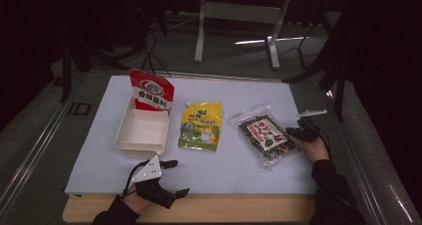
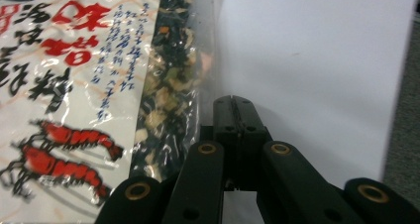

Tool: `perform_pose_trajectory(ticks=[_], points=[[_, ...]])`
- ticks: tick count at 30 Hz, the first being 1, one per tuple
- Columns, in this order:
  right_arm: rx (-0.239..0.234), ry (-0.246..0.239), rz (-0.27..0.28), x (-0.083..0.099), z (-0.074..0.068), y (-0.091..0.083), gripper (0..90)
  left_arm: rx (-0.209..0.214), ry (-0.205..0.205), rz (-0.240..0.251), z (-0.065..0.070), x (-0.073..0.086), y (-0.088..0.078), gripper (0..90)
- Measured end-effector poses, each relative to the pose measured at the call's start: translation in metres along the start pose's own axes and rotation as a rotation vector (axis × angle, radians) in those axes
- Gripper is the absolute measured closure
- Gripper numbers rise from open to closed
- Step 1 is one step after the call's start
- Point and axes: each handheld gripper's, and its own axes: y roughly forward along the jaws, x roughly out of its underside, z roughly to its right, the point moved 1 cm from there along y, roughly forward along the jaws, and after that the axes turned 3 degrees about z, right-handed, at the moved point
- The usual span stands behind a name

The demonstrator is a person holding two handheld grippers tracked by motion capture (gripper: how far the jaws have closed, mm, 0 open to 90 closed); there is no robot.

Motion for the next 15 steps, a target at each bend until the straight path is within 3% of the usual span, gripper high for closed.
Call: perform_pose_trajectory(ticks=[8, 9, 15], points=[[-0.036, 0.006, 0.003, 0.013, -0.022, -0.01, 90.0, 0.01, 0.009, -0.002, 0.001, -0.001, 0.002, 2.9], [-0.067, 0.004, -0.002, 0.016, -0.026, -0.013, 90.0, 0.009, 0.008, -0.001, 0.001, -0.001, 0.002, 2.9], [-0.093, -0.031, -0.004, 0.024, -0.043, -0.024, 90.0, 0.009, 0.008, 0.001, 0.002, -0.002, 0.002, 2.9]])
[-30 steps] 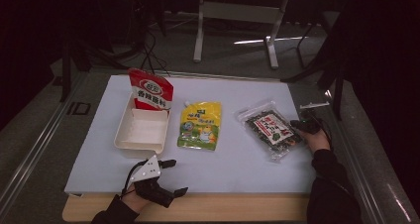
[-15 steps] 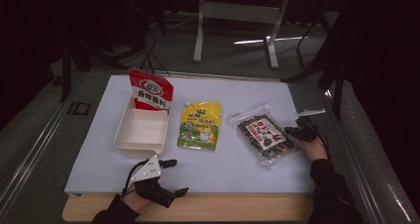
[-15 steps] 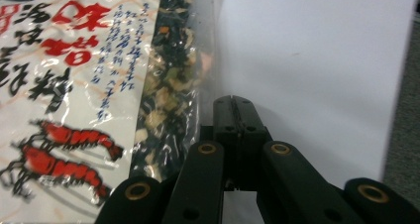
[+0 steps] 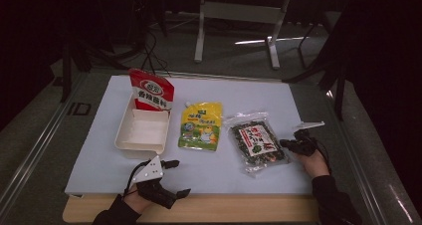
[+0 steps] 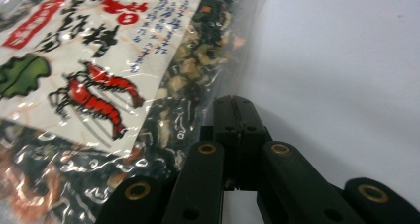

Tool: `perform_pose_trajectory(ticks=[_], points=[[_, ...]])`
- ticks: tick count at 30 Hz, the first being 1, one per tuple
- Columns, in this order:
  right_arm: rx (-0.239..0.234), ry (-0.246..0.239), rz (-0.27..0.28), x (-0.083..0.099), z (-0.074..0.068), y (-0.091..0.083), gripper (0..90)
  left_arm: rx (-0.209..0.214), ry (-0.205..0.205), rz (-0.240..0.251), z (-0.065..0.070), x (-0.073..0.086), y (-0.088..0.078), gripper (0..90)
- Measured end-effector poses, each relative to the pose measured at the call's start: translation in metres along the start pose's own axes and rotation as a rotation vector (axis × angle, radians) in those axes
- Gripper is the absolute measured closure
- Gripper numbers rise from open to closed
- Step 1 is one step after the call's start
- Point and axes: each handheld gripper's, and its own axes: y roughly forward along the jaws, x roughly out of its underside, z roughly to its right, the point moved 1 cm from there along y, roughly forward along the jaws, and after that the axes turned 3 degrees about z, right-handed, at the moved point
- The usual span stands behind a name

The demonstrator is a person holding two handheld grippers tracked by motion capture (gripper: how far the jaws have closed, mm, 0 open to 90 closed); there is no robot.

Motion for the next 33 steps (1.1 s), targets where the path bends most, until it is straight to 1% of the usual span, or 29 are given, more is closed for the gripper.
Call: perform_pose_trajectory(ticks=[3, 4, 5, 6, 7, 8, 9, 11, 14, 16, 18, 20, 21, 23, 25, 28, 30, 33], points=[[-0.012, -0.009, 0.006, 0.002, -0.007, -0.005, 90.0, 0.001, 0.002, 0.002, 0.0, 0.0, 0.001, 2.9], [-0.012, -0.009, 0.006, 0.002, -0.007, -0.005, 90.0, 0.001, 0.002, 0.002, 0.0, 0.0, 0.001, 2.9], [-0.021, -0.019, 0.007, 0.003, -0.01, -0.006, 90.0, 0.002, 0.003, 0.0, 0.0, 0.0, 0.001, 2.9], [-0.028, -0.036, -0.003, 0.005, -0.016, -0.007, 90.0, 0.003, 0.002, 0.0, 0.0, 0.0, 0.001, 2.9], [-0.021, -0.046, -0.003, 0.005, -0.018, -0.008, 90.0, 0.003, 0.002, 0.0, 0.0, 0.0, 0.001, 2.9], [-0.038, -0.053, -0.003, 0.006, -0.019, -0.008, 90.0, 0.004, 0.002, -0.002, 0.0, 0.0, 0.001, 2.9], [-0.053, -0.049, -0.002, 0.007, -0.02, -0.008, 90.0, 0.003, 0.004, -0.003, 0.0, 0.0, 0.001, 2.9], [-0.058, -0.042, -0.003, 0.008, -0.021, -0.008, 90.0, 0.006, 0.001, -0.001, 0.001, 0.0, 0.001, 2.9], [-0.086, -0.048, -0.011, 0.011, -0.028, -0.01, 90.0, 0.007, 0.003, -0.004, 0.001, 0.0, 0.002, 2.9], [-0.089, -0.058, -0.02, 0.013, -0.032, -0.011, 90.0, 0.007, 0.003, -0.004, 0.001, 0.0, 0.002, 2.9], [-0.105, -0.079, -0.025, 0.014, -0.037, -0.011, 90.0, 0.007, 0.003, -0.003, 0.001, -0.001, 0.002, 2.9], [-0.11, -0.096, -0.029, 0.014, -0.042, -0.012, 90.0, 0.007, 0.003, -0.002, 0.001, -0.001, 0.002, 2.9], [-0.105, -0.097, -0.03, 0.014, -0.043, -0.012, 90.0, 0.007, 0.004, -0.002, 0.001, -0.001, 0.002, 2.9], [-0.105, -0.093, -0.011, 0.011, -0.042, -0.013, 90.0, 0.007, 0.005, -0.003, 0.001, -0.001, 0.002, 2.9], [-0.079, -0.088, 0.004, 0.005, -0.041, -0.014, 90.0, 0.007, 0.004, -0.003, 0.001, -0.001, 0.002, 2.9], [-0.066, -0.088, 0.032, -0.006, -0.038, -0.016, 90.0, 0.007, 0.004, -0.004, 0.001, 0.0, 0.002, 2.9], [-0.061, -0.093, 0.045, -0.014, -0.036, -0.015, 90.0, 0.008, 0.003, -0.004, 0.001, 0.0, 0.002, 2.9], [-0.061, -0.083, 0.059, -0.023, -0.034, -0.011, 90.0, 0.009, 0.006, -0.004, 0.001, 0.0, 0.002, 2.9]])
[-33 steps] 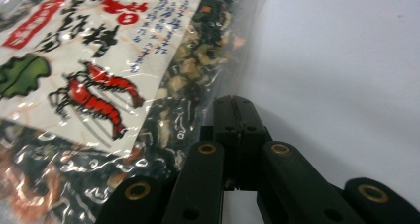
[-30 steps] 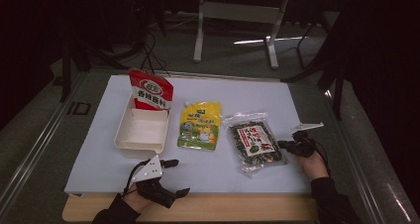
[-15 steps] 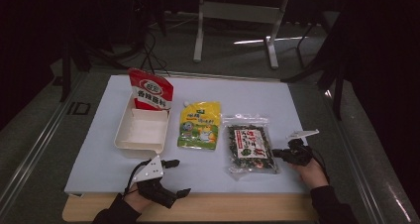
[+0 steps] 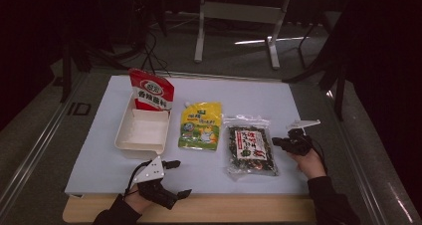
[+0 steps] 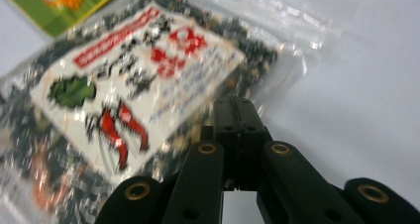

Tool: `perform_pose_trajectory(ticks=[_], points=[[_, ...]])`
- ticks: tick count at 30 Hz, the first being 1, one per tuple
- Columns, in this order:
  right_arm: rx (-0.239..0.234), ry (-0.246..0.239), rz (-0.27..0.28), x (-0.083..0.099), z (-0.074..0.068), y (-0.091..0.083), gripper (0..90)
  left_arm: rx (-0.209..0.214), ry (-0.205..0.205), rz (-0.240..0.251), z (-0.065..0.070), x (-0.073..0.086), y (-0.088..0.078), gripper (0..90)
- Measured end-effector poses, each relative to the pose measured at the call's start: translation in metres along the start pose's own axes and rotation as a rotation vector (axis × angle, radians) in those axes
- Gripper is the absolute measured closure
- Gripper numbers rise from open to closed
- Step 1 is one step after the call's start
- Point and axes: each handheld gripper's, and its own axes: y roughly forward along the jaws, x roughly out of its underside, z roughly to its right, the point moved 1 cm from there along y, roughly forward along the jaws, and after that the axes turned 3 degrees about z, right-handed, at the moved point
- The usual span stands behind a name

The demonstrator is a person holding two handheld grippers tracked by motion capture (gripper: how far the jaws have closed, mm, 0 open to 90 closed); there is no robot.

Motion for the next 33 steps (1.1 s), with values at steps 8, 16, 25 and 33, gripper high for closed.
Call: perform_pose_trajectory(ticks=[8, 16, 25, 33], points=[[0.014, 0.008, 0.014, -0.026, 0.006, 0.017, 90.0, 0.002, 0.001, -0.003, 0.0, 0.0, 0.0, 2.9], [0.032, 0.027, 0.023, -0.045, 0.012, 0.031, 90.0, 0.003, -0.001, -0.002, 0.0, 0.001, -0.001, 2.9], [0.09, 0.056, 0.014, -0.059, 0.031, 0.036, 59.5, 0.004, -0.004, -0.007, 0.0, 0.002, -0.001, 3.0], [0.133, 0.104, -0.006, -0.067, 0.054, 0.05, 47.7, 0.003, -0.008, -0.012, 0.0, 0.003, -0.002, 3.0]])
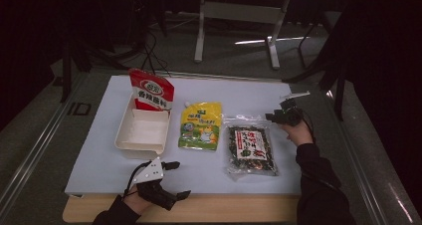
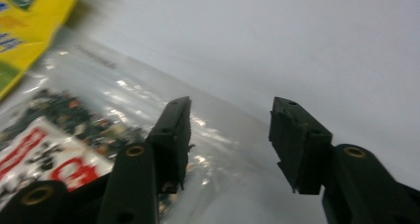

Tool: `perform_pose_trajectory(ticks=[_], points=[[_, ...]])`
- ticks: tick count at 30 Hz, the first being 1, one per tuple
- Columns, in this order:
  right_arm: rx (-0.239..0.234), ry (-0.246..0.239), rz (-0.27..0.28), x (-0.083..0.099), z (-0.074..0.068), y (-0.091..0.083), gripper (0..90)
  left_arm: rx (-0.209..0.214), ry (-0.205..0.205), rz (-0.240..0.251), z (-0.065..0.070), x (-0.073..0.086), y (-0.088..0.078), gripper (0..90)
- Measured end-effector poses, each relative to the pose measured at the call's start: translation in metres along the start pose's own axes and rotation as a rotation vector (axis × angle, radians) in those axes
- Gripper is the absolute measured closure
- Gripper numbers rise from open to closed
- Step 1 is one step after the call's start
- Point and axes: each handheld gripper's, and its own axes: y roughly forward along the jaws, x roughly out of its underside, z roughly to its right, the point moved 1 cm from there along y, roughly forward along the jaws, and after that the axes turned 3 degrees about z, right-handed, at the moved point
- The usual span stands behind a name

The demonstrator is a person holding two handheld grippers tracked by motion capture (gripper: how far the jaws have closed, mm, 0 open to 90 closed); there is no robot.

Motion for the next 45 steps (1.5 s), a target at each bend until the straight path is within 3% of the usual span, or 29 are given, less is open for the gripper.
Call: perform_pose_trajectory(ticks=[6, 11, 16, 18, 20, 23, 25, 30, 40, 45], points=[[-0.009, 0.055, -0.02, 0.001, 0.012, 0.015, 42.6, -0.004, -0.011, 0.001, -0.001, 0.001, -0.001, 3.0], [-0.077, 0.066, -0.043, 0.002, 0.018, 0.025, 42.5, -0.008, -0.014, -0.002, -0.002, 0.003, -0.001, 3.0], [-0.126, 0.007, -0.096, 0.005, 0.015, 0.031, 47.1, -0.011, -0.017, -0.002, -0.002, 0.004, -0.002, 3.0], [-0.145, -0.02, -0.125, 0.006, 0.013, 0.034, 53.1, -0.01, -0.017, -0.001, -0.002, 0.004, -0.002, 3.0], [-0.114, -0.069, -0.141, 0.008, 0.011, 0.034, 62.7, -0.01, -0.017, -0.002, -0.002, 0.004, -0.002, 3.0], [-0.1, -0.061, -0.126, 0.006, 0.013, 0.028, 83.3, -0.008, -0.016, -0.005, -0.002, 0.004, -0.001, 3.0], [-0.12, -0.077, -0.118, 0.004, 0.014, 0.023, 90.0, -0.007, -0.015, -0.006, -0.002, 0.004, -0.001, 3.0], [-0.115, -0.165, -0.121, 0.002, 0.005, 0.014, 90.0, -0.008, -0.016, -0.004, -0.001, 0.003, -0.001, 3.0], [-0.096, -0.183, -0.026, -0.006, 0.002, -0.024, 90.0, -0.005, -0.013, -0.006, -0.001, 0.002, 0.001, 3.0], [-0.112, -0.242, -0.002, -0.008, -0.007, -0.044, 90.0, -0.003, -0.009, -0.005, 0.0, 0.0, 0.001, 3.0]])
